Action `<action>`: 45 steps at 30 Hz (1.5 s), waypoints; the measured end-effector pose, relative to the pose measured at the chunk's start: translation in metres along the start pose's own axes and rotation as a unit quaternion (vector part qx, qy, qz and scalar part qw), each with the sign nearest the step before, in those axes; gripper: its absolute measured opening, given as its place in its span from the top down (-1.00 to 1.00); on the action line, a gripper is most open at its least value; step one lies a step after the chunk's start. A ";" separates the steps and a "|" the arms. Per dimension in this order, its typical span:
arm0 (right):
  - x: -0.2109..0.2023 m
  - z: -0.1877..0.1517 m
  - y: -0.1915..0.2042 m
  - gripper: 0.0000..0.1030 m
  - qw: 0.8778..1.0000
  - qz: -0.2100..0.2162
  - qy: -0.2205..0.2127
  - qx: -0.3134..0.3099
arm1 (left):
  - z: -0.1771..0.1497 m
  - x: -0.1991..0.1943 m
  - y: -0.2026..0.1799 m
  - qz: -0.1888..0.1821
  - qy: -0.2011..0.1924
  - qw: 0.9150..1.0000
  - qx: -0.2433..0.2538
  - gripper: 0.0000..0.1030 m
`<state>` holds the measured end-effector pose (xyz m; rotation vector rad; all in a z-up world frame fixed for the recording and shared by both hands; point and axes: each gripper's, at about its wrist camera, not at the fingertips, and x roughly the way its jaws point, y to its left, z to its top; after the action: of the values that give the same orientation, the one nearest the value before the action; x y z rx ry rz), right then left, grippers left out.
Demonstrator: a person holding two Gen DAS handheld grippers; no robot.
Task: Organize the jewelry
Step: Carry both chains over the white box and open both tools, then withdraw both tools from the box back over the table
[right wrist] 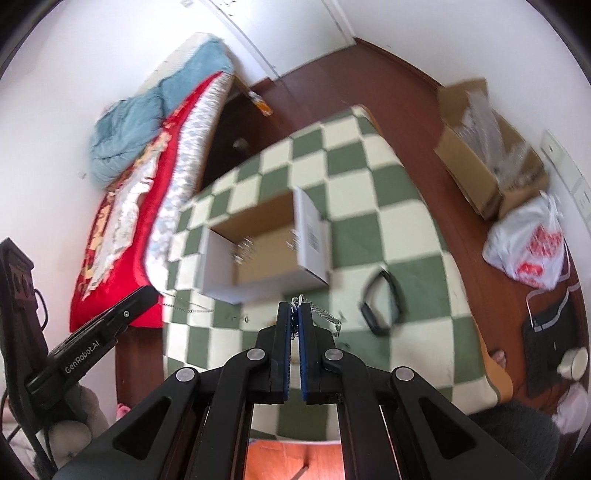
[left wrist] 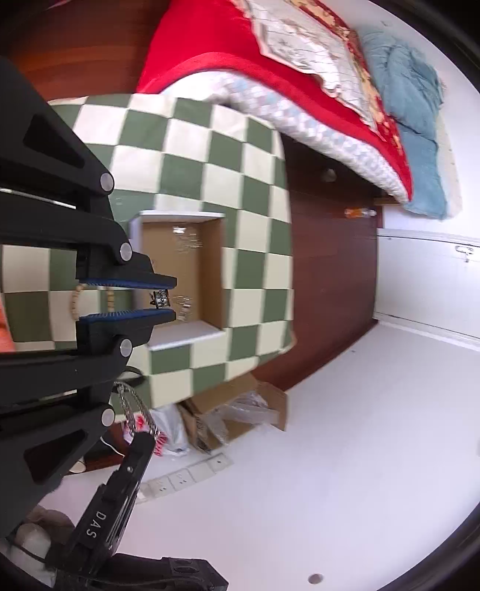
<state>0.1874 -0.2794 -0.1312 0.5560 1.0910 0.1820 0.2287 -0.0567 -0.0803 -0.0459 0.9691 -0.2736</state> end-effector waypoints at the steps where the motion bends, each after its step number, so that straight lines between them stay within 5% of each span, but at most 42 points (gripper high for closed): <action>1: -0.003 0.006 0.006 0.93 1.000 0.004 -0.004 -0.005 | 0.007 -0.002 0.000 0.001 -0.003 1.000 0.003 0.85; 8: -0.010 0.048 0.048 0.93 0.999 0.026 -0.025 -0.041 | 0.046 0.002 0.008 0.013 -0.022 1.000 0.010 0.85; 13: 0.012 0.066 0.070 0.93 0.998 0.026 -0.015 -0.061 | 0.050 0.035 0.028 0.017 0.010 1.000 -0.009 0.85; 24: 0.134 0.059 0.048 0.93 0.995 0.003 0.094 -0.030 | 0.009 0.132 0.074 0.031 0.131 0.989 -0.060 0.85; 33: 0.185 0.063 0.032 0.91 0.986 -0.053 0.152 -0.042 | 0.009 0.148 0.088 0.054 0.160 0.982 -0.082 0.76; 36: 0.185 0.066 0.031 0.90 0.986 -0.061 0.152 -0.041 | 0.012 0.140 0.084 0.085 0.152 0.983 -0.066 0.52; 39: 0.177 0.069 0.032 0.77 0.986 -0.075 0.141 -0.041 | 0.015 0.130 0.087 0.102 0.134 0.983 -0.068 -0.01; 41: 0.172 0.070 0.033 0.48 0.986 -0.090 0.135 -0.045 | 0.015 0.123 0.091 0.121 0.116 0.983 -0.069 -0.50; 45: 0.160 0.070 0.035 -0.46 0.980 -0.146 0.119 -0.069 | 0.009 0.114 0.094 0.173 0.086 0.980 -0.052 -0.90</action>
<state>0.3272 -0.2077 -0.2158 0.2478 1.3671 0.0684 0.3170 0.0049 -0.1819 0.0519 1.1434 0.0956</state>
